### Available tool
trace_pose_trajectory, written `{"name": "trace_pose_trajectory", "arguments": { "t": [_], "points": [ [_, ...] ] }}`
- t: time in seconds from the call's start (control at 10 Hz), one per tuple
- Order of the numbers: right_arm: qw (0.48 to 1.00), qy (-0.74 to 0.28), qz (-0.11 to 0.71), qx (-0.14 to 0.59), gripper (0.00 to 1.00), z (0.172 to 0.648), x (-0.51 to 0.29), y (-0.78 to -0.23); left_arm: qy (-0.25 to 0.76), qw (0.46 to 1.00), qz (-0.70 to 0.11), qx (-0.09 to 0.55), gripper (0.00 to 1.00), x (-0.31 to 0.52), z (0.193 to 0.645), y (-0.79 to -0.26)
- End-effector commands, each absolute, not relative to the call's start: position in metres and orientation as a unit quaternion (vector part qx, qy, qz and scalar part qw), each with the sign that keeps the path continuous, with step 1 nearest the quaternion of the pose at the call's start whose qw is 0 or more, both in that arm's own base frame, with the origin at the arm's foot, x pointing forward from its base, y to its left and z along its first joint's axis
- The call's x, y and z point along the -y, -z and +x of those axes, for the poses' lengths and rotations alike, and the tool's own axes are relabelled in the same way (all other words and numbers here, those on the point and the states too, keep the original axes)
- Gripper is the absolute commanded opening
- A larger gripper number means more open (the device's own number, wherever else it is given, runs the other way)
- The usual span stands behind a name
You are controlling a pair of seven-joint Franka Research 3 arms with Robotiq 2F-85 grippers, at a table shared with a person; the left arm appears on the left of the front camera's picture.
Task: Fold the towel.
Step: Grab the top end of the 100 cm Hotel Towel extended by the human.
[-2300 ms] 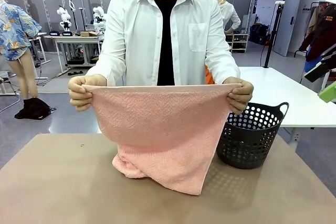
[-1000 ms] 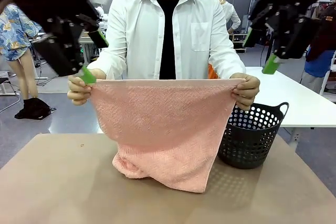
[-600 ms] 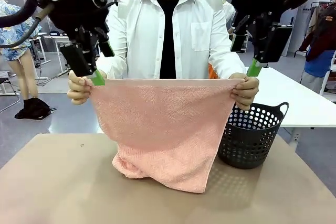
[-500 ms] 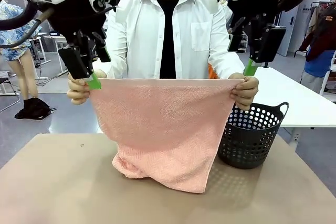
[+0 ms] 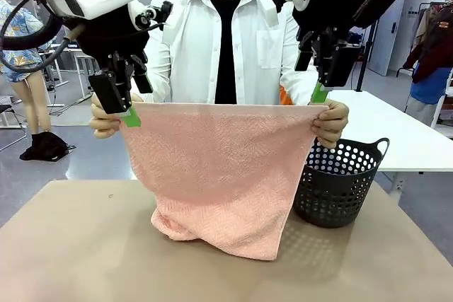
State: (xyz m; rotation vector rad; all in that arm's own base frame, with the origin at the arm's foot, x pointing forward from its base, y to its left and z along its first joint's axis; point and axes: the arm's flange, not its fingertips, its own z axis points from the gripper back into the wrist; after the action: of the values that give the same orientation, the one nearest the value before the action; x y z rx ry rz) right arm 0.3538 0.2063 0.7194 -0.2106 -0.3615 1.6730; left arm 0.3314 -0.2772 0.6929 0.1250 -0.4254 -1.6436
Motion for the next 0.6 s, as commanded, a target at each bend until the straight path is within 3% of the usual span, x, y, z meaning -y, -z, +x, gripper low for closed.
{"name": "trace_pose_trajectory", "arguments": {
  "t": [0.0, 0.5],
  "points": [
    [0.659, -0.726, -0.100, 0.170, 1.00, 0.364, -0.207, -0.714, 0.715, 0.666, 0.059, 0.203, 1.00, 0.277, 0.347, -0.696],
    [0.664, -0.722, -0.095, 0.168, 1.00, 0.384, -0.212, -0.692, 0.693, 0.695, 0.047, 0.185, 1.00, 0.269, 0.364, -0.685]
  ]
}}
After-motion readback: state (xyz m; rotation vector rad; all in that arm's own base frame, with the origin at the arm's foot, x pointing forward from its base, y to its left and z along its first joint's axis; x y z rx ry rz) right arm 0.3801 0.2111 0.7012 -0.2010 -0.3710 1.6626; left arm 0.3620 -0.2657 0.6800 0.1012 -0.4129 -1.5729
